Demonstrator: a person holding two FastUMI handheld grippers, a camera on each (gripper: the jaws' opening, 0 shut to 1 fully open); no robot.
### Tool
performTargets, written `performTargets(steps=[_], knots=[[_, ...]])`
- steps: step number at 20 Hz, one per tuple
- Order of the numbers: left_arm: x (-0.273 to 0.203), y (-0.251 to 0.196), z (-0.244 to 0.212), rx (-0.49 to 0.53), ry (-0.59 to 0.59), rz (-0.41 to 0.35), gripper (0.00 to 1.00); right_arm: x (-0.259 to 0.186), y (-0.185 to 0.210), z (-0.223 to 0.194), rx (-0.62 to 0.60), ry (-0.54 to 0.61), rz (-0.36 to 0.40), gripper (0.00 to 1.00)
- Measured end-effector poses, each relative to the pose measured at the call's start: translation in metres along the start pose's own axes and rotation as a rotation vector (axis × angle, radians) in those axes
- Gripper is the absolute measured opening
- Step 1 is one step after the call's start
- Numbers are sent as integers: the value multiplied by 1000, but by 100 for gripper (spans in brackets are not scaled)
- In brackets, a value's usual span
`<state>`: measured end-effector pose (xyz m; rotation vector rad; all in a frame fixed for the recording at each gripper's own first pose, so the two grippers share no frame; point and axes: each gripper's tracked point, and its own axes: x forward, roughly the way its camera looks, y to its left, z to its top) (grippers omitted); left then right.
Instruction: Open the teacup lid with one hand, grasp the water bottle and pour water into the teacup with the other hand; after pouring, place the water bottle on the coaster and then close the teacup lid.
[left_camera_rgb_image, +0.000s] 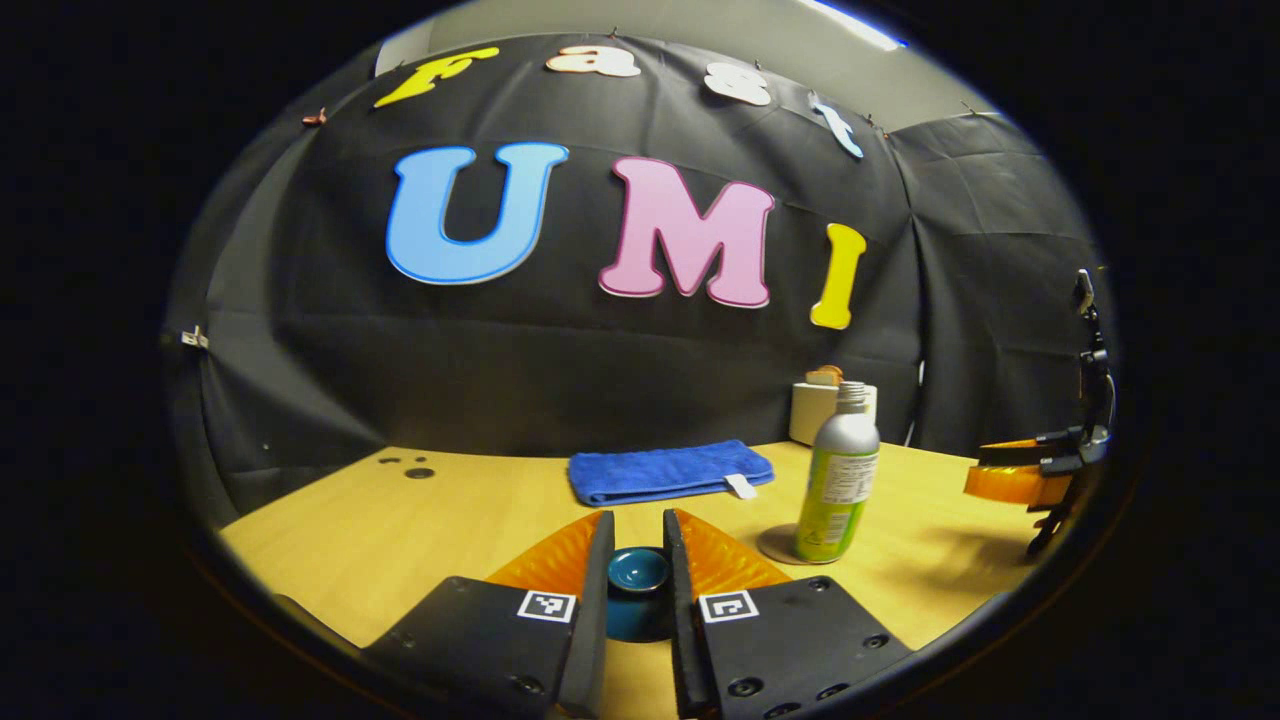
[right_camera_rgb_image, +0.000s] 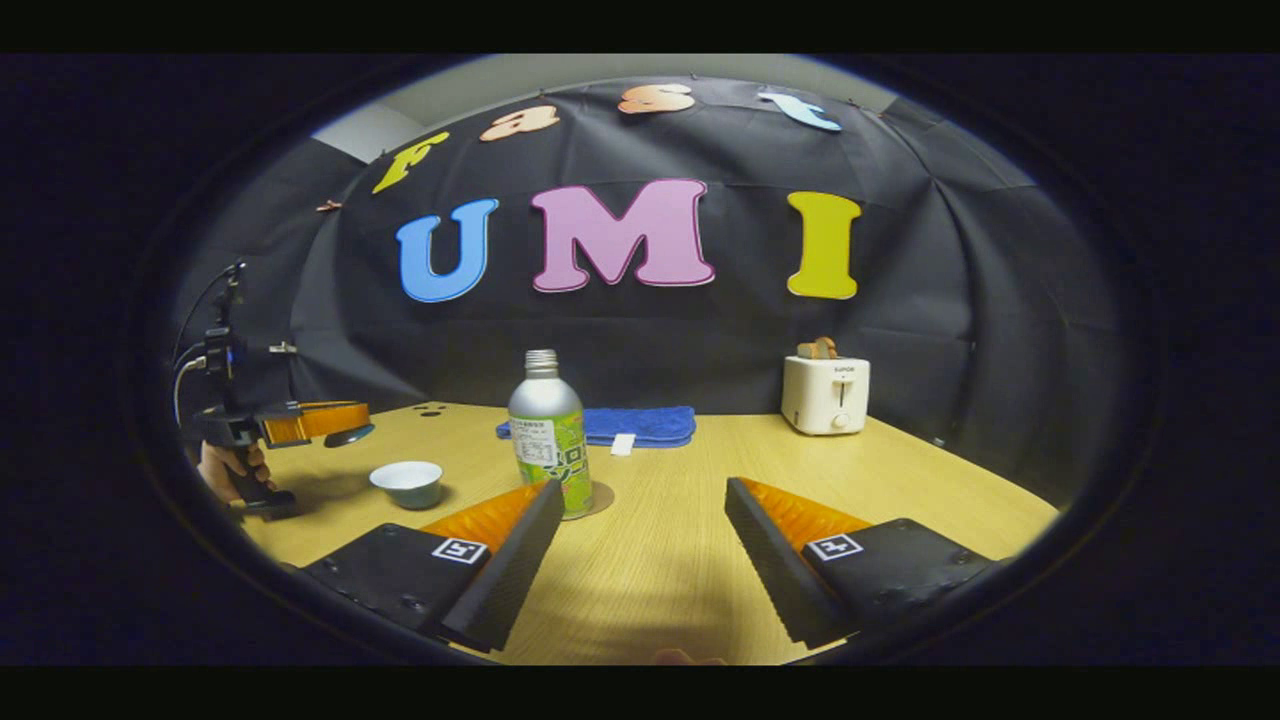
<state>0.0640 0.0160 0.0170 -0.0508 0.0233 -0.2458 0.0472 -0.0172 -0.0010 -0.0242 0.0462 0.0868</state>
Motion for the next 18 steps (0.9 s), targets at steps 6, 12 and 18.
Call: performTargets(steps=[6,12,18], knots=[[30,-31,-23,58,133,9,31,5,-1,-12,21,15,-16,99],[39,-37,-39,63,189,13,31,11,-5,-3,25,-42,-32,99],[39,-34,-47,100,217,42,32,11,-9,-2,20,-53,-59,99]])
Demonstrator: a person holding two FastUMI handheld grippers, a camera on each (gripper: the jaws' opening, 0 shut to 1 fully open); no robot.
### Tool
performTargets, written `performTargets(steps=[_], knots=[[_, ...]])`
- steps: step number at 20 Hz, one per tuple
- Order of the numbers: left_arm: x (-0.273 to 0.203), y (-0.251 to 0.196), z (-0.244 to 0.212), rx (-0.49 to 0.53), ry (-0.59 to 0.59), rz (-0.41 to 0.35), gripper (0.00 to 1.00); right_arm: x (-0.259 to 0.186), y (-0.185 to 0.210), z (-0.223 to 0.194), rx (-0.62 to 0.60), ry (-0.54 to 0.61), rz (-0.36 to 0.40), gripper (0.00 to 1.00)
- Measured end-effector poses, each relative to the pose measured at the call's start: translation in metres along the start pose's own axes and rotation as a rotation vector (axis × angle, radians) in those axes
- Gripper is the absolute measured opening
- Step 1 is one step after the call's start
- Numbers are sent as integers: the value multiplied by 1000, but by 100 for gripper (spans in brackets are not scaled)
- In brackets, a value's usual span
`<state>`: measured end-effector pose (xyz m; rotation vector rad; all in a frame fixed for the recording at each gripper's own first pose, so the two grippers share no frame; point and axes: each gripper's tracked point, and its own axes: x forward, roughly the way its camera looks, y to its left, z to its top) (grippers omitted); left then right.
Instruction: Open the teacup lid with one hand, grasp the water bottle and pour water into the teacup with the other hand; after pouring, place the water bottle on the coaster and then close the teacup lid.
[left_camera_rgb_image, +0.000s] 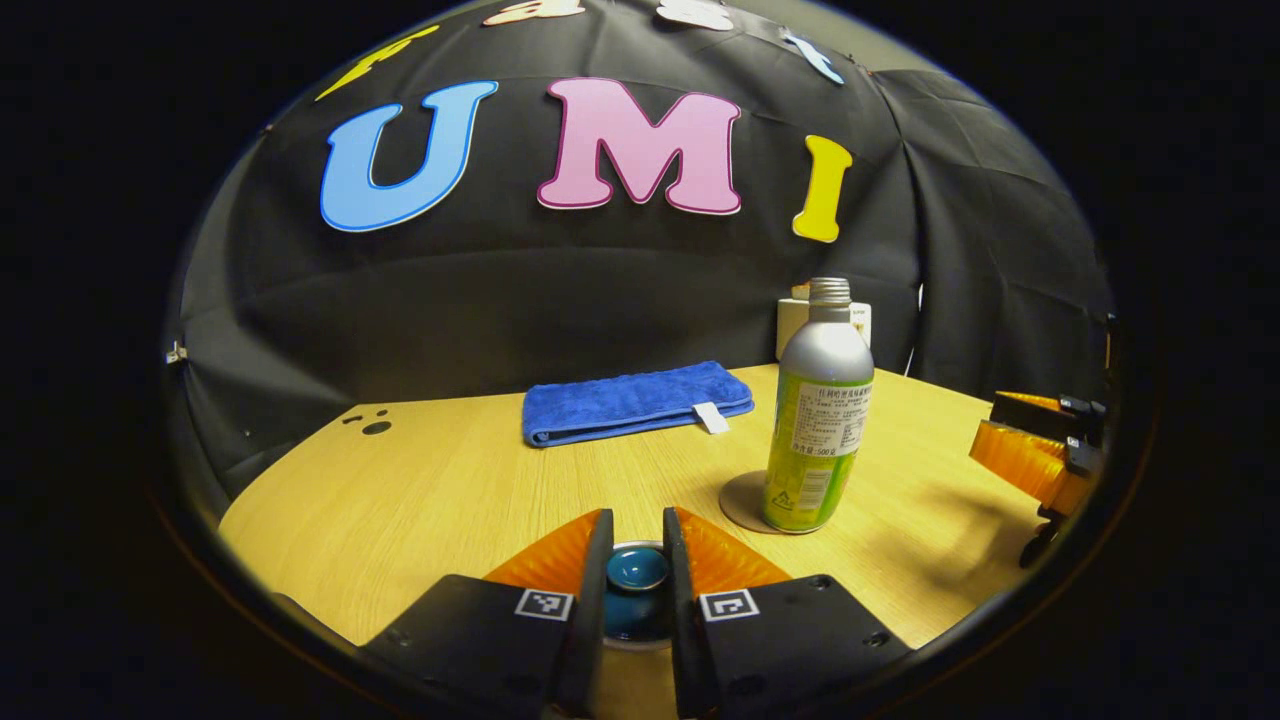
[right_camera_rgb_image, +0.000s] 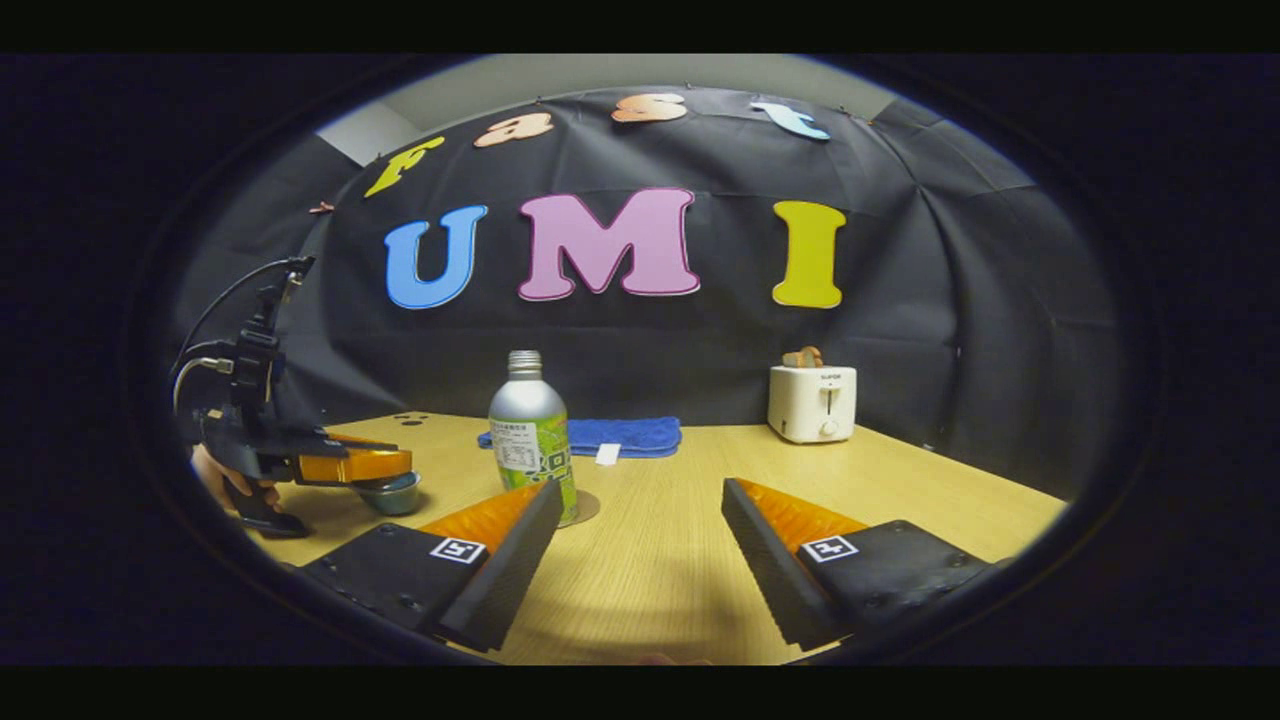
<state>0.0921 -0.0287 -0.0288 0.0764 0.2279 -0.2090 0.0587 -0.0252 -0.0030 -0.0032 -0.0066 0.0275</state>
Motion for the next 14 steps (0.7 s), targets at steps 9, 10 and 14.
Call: performTargets(steps=[9,10,14], knots=[[0,2,-4,18,-2,17,36,-1,0,1,0,0,0,99],[-1,3,-3,13,-11,26,36,-1,1,1,-1,1,0,99],[-15,4,7,-20,-92,27,64,0,1,0,0,1,-1,99]])
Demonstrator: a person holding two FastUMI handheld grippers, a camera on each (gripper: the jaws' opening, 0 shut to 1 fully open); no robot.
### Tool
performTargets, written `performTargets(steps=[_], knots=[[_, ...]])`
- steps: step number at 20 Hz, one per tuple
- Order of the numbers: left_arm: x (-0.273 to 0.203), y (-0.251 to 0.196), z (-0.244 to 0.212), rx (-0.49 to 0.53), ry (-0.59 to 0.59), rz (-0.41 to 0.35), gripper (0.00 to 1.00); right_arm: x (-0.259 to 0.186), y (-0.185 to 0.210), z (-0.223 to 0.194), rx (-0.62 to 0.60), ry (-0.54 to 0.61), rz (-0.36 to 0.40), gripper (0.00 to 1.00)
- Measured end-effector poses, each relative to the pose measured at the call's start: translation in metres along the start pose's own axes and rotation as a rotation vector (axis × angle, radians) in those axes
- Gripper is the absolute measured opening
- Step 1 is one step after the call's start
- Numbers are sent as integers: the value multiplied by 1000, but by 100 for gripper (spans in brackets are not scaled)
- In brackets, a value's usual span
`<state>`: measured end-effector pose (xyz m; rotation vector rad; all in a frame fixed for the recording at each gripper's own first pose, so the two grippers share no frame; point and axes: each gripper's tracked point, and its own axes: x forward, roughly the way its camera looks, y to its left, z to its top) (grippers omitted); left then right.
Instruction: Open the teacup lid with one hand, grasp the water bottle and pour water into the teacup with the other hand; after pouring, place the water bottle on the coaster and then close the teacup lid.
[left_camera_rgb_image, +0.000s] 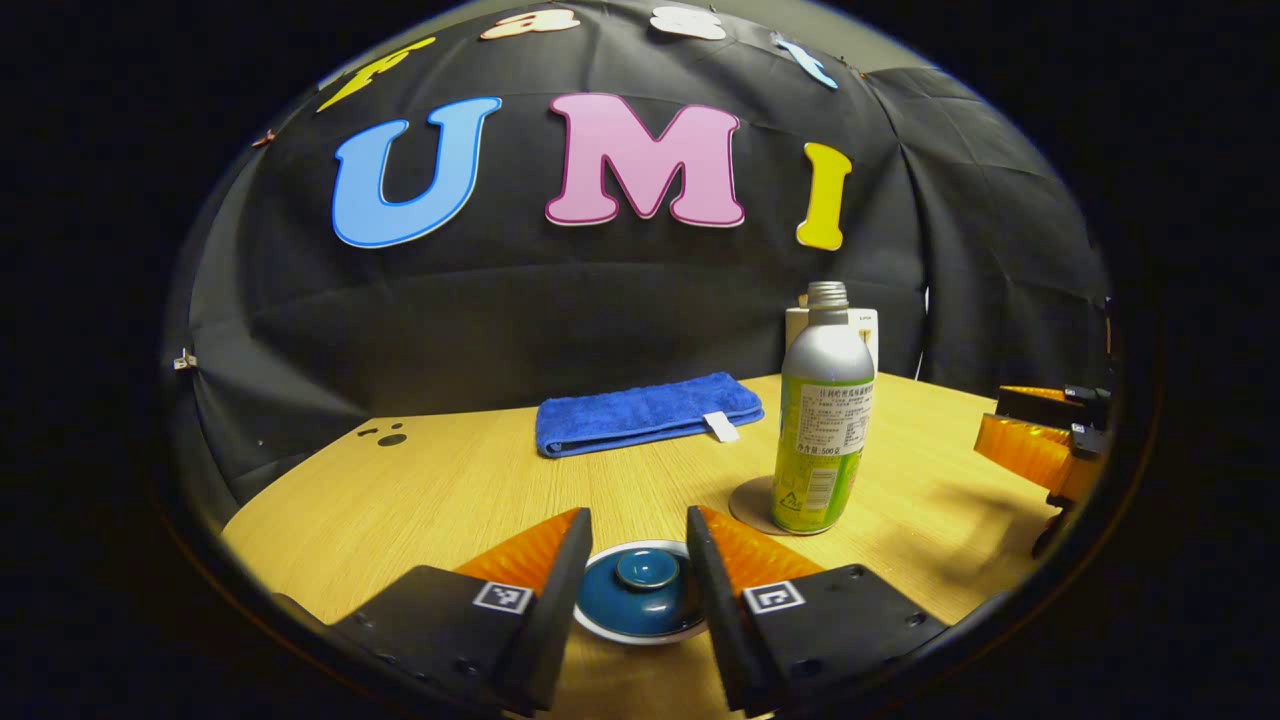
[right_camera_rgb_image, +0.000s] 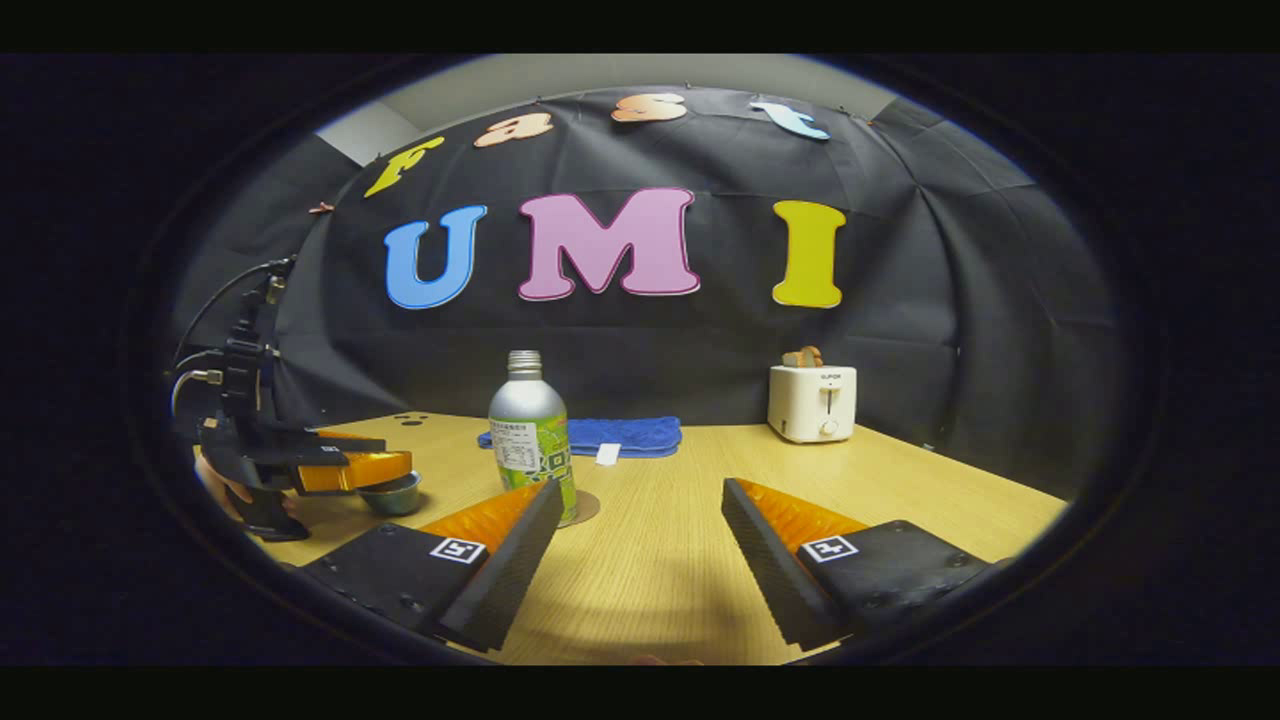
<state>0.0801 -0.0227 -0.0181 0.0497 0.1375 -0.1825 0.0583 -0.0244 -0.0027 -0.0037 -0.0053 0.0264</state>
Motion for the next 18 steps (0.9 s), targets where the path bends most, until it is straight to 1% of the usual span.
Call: performTargets(steps=[2,3,6,9,13,14,16,18], knots=[[-10,8,5,-20,-39,32,89,-1,0,1,0,-1,0,99],[-13,11,9,-35,-59,48,98,-1,0,1,0,-1,0,99],[-36,12,26,-72,-118,70,98,-1,1,0,-1,-1,-1,99],[-54,1,35,-110,-164,80,98,-1,0,1,0,-1,-2,99],[-66,-24,34,-158,-174,61,98,-2,6,1,-1,-1,-2,99],[-68,-26,35,-149,-180,62,98,-2,7,1,-2,-1,-2,99],[-73,-26,39,-119,-201,83,98,-4,7,1,-3,-3,-31,99],[-75,-26,35,-96,-202,101,98,-6,12,0,-3,-3,-42,99]])
